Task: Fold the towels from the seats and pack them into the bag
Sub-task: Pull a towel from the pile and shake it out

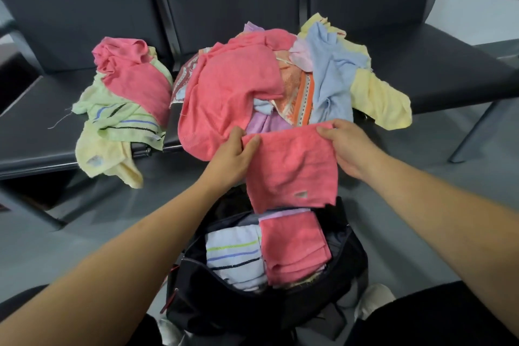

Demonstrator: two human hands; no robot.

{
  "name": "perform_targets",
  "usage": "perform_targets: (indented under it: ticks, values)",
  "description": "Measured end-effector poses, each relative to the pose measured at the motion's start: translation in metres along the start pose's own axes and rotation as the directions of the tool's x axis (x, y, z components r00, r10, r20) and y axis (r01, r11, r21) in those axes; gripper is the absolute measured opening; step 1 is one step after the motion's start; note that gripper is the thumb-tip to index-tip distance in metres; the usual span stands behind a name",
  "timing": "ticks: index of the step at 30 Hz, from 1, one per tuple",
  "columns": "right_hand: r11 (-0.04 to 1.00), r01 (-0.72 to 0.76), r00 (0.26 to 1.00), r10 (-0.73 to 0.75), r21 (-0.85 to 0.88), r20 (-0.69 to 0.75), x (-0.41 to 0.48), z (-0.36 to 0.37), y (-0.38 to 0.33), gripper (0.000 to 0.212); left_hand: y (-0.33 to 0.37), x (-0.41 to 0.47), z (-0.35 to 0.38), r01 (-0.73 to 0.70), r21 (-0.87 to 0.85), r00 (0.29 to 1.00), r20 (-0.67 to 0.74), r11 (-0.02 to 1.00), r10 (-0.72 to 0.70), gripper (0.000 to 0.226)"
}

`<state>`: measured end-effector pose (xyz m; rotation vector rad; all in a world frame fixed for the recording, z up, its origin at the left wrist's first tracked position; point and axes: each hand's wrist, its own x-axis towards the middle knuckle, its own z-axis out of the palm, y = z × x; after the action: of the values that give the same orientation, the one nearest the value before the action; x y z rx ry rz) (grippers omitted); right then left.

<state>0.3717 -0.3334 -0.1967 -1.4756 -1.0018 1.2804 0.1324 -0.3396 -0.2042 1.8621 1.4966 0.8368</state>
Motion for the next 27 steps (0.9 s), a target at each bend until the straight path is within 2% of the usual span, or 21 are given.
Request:
perform_targets:
  ticks: [2,6,10,13,16,18,20,21,23,25,27]
  values:
    - [0.987,-0.016,1.0,0.015,-0.162,-0.01,0.006,-0.003,0.025,0.018,-0.017,-0.004,0.014,0.078,0.002,0.996,0.048,0.997,-0.078,0.028]
    - [0.927,-0.174,0.984,0.174,-0.332,-0.03,0.015,-0.004,0.085,0.015,-0.054,-0.021,0.055,0.286,0.009,0.948,0.142,0.958,-0.285,0.04]
    - [0.804,-0.327,0.939,0.334,-0.496,-0.078,0.023,-0.003,0.148,0.032,-0.092,-0.039,0.095,0.42,0.03,0.877,0.244,0.907,-0.414,0.047]
    - [0.719,-0.421,0.885,0.458,-0.553,-0.079,0.031,-0.001,0.182,0.014,-0.116,-0.043,0.113,0.482,0.056,0.83,0.291,0.874,-0.476,0.049]
    - [0.683,-0.441,0.869,0.486,-0.582,-0.088,0.047,0.001,0.199,0.009,-0.14,-0.042,0.132,0.558,-0.03,0.799,0.291,0.829,-0.527,0.051]
    - [0.709,-0.422,0.89,0.443,-0.565,-0.108,0.059,0.003,0.207,0.017,-0.155,-0.042,0.145,0.615,-0.116,0.776,0.264,0.78,-0.573,0.054]
    - [0.753,-0.4,0.912,0.384,-0.521,-0.145,0.067,0.006,0.218,0.028,-0.167,-0.04,0.16,0.664,-0.206,0.743,0.295,0.719,-0.601,0.053]
    - [0.746,-0.392,0.917,0.368,-0.538,-0.157,0.068,0.007,0.224,0.034,-0.171,-0.039,0.166,0.688,-0.187,0.717,0.323,0.701,-0.617,0.05]
    - [0.69,-0.391,0.909,0.393,-0.609,-0.139,0.062,0.008,0.246,0.038,-0.179,-0.04,0.174,0.695,-0.011,0.674,0.358,0.718,-0.647,0.036]
    - [0.642,-0.42,0.885,0.446,-0.642,-0.133,0.053,0.009,0.266,0.023,-0.185,-0.042,0.178,0.677,0.162,0.648,0.333,0.718,-0.685,0.028]
    - [0.621,-0.421,0.888,0.432,-0.661,-0.158,0.049,0.008,0.281,0.018,-0.194,-0.044,0.184,0.675,0.209,0.642,0.307,0.708,-0.703,0.029]
